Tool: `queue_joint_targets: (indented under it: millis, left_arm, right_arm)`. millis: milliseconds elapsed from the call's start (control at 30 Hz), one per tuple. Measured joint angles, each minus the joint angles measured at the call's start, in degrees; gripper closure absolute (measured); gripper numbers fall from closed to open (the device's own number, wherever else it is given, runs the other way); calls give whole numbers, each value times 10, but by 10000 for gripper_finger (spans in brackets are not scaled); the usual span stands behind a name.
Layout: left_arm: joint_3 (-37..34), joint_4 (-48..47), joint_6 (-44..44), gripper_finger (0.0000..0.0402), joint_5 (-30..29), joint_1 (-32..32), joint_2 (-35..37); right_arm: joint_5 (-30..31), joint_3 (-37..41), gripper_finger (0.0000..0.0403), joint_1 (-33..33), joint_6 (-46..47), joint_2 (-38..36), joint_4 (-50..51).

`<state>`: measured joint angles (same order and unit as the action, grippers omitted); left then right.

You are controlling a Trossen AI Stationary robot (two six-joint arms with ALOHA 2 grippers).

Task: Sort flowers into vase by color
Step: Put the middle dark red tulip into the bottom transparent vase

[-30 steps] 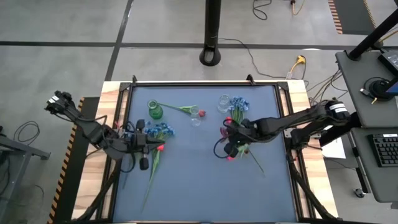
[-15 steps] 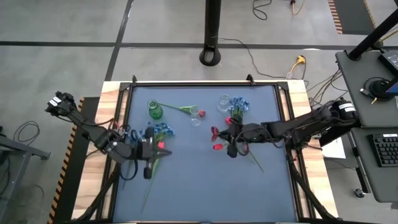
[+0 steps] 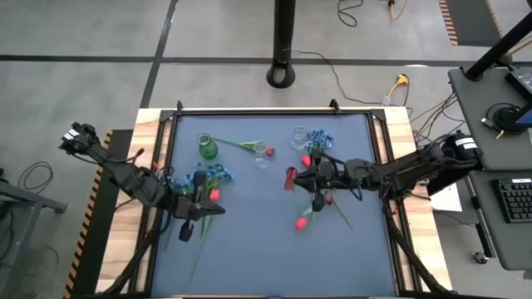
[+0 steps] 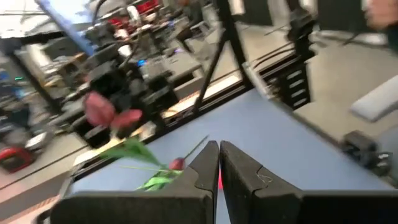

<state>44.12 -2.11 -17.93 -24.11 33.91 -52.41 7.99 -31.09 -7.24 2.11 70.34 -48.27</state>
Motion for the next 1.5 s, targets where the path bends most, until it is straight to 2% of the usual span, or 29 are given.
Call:
queue_joint_targets:
  millis: [167,267,367,500,633,1033,1300,1500]
  left_arm:
    - [0,-78,43,402,-111,-1,32]
    - [-3,-122,87,402,-129,0,53]
    - [-5,-135,79,402,-140,0,71]
    - [-5,-146,89,402,-223,0,99]
    - [-6,-199,135,402,-290,0,118]
    - [-7,-223,135,402,-324,-2,128]
    - [-8,-224,130,402,-324,-2,127]
    - [-7,-225,138,402,-324,-2,126]
  right_arm:
    - [42,-41,390,2,-54,4,-16]
    - [56,-65,390,8,-80,4,-15]
    - [56,-98,390,18,-95,4,-15]
    - [55,-137,390,39,-118,4,-15]
    - [55,-170,390,66,-131,6,-17]
    - [55,-284,390,134,-125,111,-11]
    - [56,-380,390,142,-140,157,131]
    - [57,-410,390,143,-148,170,166]
